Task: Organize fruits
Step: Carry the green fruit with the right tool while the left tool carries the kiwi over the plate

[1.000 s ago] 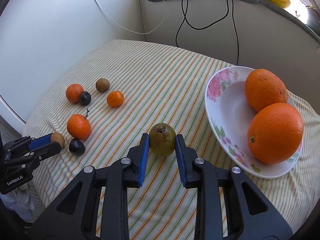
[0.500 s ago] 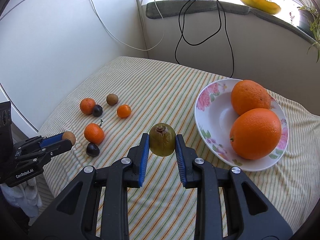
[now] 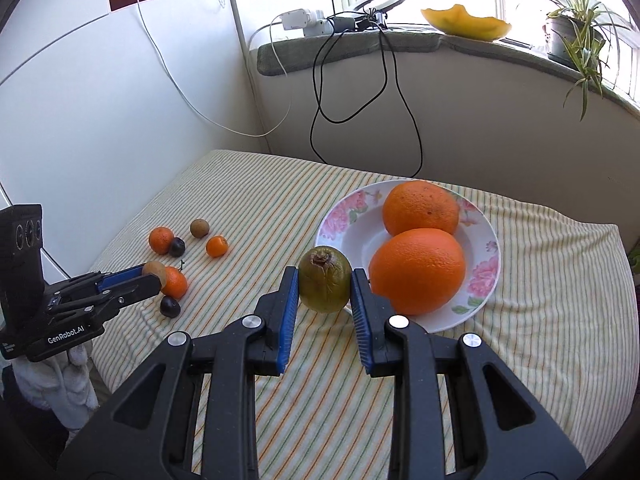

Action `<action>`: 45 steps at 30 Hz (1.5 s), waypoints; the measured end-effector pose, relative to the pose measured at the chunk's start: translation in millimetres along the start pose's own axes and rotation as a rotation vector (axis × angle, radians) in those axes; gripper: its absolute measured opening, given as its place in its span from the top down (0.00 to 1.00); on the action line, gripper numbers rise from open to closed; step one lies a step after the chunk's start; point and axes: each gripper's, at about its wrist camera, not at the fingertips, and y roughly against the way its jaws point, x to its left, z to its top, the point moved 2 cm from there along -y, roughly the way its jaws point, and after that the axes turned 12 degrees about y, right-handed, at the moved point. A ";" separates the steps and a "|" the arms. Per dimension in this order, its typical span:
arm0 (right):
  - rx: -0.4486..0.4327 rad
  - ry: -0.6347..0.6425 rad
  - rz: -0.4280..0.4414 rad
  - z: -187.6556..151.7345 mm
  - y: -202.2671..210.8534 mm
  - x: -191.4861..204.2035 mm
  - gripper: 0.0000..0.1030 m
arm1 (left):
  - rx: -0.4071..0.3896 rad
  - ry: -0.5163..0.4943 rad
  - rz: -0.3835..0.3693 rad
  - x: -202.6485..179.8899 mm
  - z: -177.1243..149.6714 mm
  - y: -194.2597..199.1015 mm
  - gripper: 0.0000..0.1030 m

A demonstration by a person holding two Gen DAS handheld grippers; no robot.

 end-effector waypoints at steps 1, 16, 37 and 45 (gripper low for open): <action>-0.002 -0.006 -0.006 -1.0 2.2 -4.6 0.74 | 0.000 -0.004 -0.004 -3.8 1.4 -2.4 0.74; -0.008 -0.084 -0.081 -11.5 8.2 -72.9 0.74 | 0.033 -0.049 -0.055 -44.5 15.3 -42.2 0.74; 0.043 -0.150 -0.079 -16.8 -37.3 -123.3 0.74 | 0.089 -0.105 -0.052 -73.4 27.3 -95.5 0.74; 0.056 -0.167 -0.070 -16.4 -48.4 -129.5 0.74 | 0.100 -0.108 -0.053 -76.9 28.8 -102.4 0.74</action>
